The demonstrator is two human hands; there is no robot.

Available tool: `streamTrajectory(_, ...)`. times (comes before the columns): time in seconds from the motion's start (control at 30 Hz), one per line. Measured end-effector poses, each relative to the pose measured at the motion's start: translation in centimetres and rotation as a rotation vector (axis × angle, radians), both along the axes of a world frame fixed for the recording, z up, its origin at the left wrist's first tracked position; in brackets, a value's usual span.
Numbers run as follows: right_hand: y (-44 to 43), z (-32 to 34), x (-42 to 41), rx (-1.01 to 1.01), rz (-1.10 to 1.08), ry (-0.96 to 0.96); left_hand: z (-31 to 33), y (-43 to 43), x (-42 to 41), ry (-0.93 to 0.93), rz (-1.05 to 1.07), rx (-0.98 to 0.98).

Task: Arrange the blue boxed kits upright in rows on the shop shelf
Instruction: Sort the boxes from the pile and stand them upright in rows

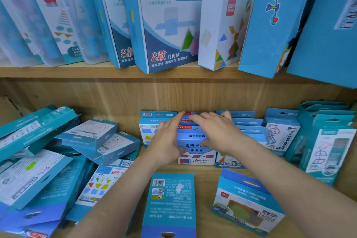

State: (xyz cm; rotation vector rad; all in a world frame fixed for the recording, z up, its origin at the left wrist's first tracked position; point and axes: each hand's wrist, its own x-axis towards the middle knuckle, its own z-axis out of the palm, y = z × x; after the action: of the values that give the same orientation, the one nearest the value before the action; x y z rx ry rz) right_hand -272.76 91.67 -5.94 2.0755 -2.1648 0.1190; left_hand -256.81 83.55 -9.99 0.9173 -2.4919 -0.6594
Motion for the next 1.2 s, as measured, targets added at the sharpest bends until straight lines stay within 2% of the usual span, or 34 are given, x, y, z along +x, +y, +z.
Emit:
streamTrajectory(0.33, 0.1, 0.0, 0.0, -0.006, 0.028, -0.093, 0.0, -0.7, -0.2, 0.068, 0.029, 0.001)
streamTrajectory(0.43, 1.1, 0.9, -0.4, -0.006, 0.012, -0.145, 0.1, -0.7, -0.1, 0.028, 0.027, -0.065)
streamTrajectory(0.53, 3.4, 2.3, -2.2, -0.058, -0.062, -0.248, 0.4, -0.2, 0.2, -0.029, 0.039, -0.228)
streamTrajectory(0.63, 6.8, 2.6, -4.9, -0.209, -0.163, -0.417, 0.4, 1.4, 0.0, -0.141, 0.008, -0.455)
streamTrajectory(0.73, 9.4, 1.2, -6.6, -0.356, -0.339, -0.609, 0.0, 2.4, -1.0, -0.229, -0.008, -0.543)
streamTrajectory(0.83, 10.2, -0.4, -7.0, -0.357, -0.502, -0.949, -0.1, 2.4, -1.8, -0.272, 0.041, -0.559)
streamTrajectory(0.97, 10.1, -1.3, -7.2, -0.289, -0.529, -1.374, -0.4, 2.7, -2.7, -0.261, 0.031, -0.671)
streamTrajectory(1.07, 10.0, -2.3, -7.6, -0.231, -0.533, -1.477, -0.5, 3.1, -3.5, -0.270, -0.020, -0.726)
streamTrajectory(1.2, 9.7, -3.1, -7.6, -0.230, -0.537, -1.471, -0.8, 3.0, -3.9, -0.286, -0.017, -0.720)
